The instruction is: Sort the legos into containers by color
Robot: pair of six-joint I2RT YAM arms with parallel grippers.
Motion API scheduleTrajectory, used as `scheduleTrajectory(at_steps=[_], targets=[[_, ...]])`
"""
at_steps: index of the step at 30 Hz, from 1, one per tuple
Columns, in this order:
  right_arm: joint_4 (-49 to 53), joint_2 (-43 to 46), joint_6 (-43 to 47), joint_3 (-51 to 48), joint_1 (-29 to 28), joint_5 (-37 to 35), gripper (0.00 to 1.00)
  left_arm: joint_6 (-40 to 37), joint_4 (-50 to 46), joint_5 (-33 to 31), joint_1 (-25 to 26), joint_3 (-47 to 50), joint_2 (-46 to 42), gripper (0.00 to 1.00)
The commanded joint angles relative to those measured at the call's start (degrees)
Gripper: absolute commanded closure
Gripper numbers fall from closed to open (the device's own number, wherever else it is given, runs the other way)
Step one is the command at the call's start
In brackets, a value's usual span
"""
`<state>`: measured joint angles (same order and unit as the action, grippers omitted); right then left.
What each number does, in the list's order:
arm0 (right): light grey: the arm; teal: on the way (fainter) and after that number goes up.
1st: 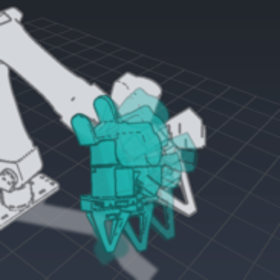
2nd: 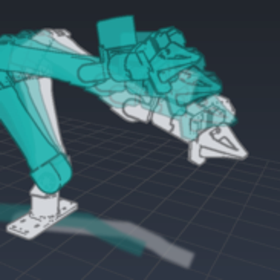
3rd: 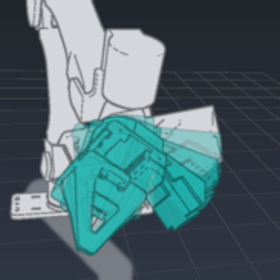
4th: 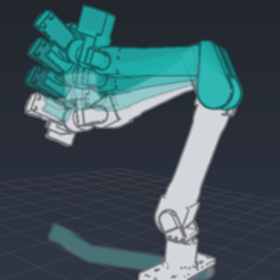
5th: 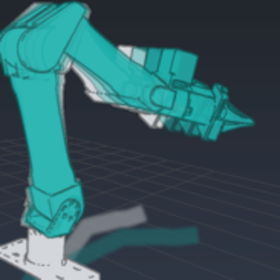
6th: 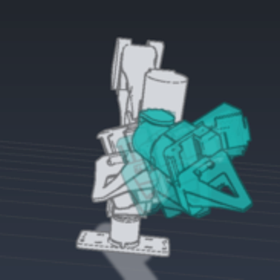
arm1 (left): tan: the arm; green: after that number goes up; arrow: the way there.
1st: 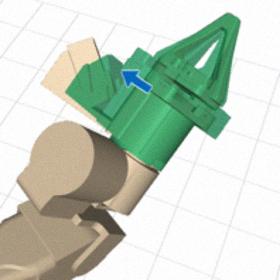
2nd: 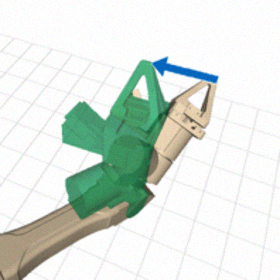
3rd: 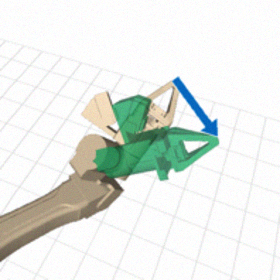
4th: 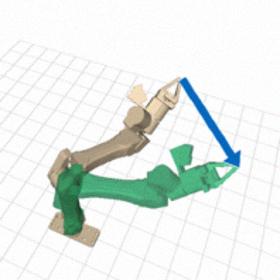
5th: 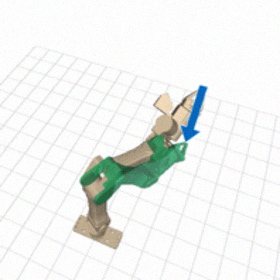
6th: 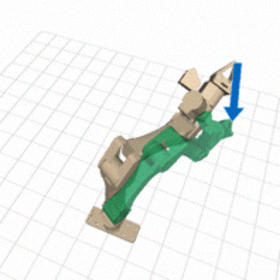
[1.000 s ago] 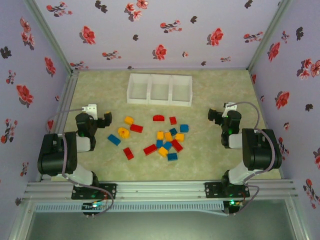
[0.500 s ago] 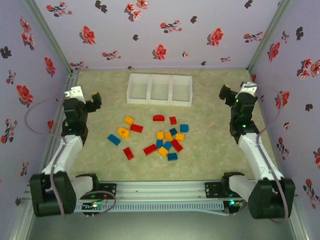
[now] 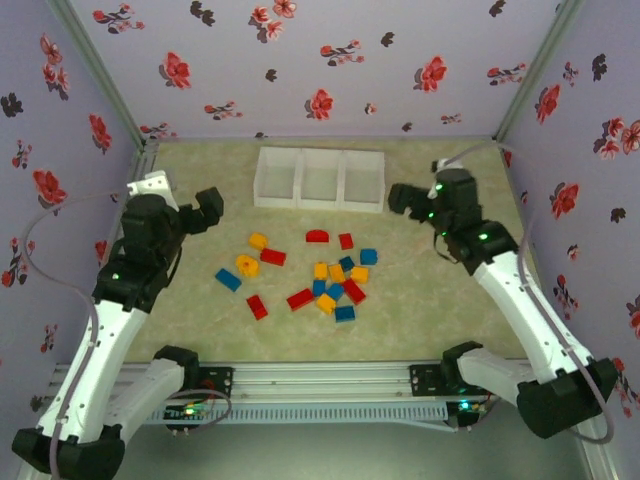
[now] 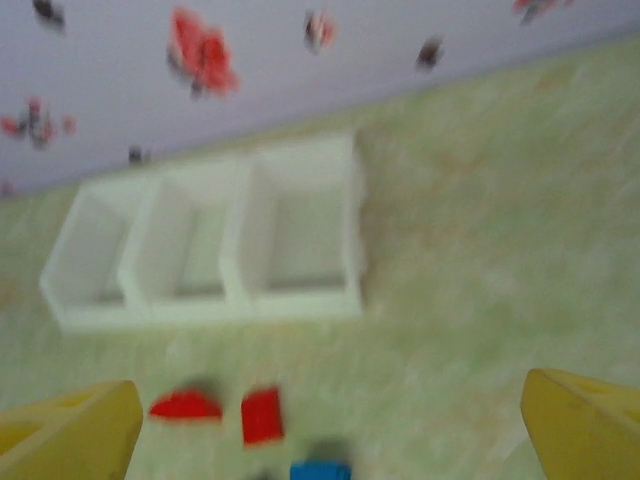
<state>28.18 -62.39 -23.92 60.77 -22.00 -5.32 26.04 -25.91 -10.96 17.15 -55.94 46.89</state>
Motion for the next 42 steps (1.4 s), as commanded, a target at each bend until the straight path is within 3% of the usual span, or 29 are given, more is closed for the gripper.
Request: scheduleTrajectory(at_steps=[1, 7, 24, 42], targets=[[-0.2, -5.2, -6.5, -5.5, -4.1, -0.1, 0.06, 3.1, -6.6, 0.5, 1.1, 1.8, 0.8, 0.0], [-2.8, -15.7, -8.9, -7.3, -10.4, -4.3, 0.14, 1.6, -12.2, 1.8, 3.0, -3.0, 4.1, 0.0], [-6.5, -32.2, -8.2, -2.1, -11.7, -4.3, 0.26, 2.3, -16.6, 0.9, 4.3, -5.3, 5.9, 0.0], [-4.3, -37.7, -8.4, -0.9, -13.6, -5.8, 0.36, 1.6, -18.6, 0.9, 5.5, -6.7, 6.8, 0.0]])
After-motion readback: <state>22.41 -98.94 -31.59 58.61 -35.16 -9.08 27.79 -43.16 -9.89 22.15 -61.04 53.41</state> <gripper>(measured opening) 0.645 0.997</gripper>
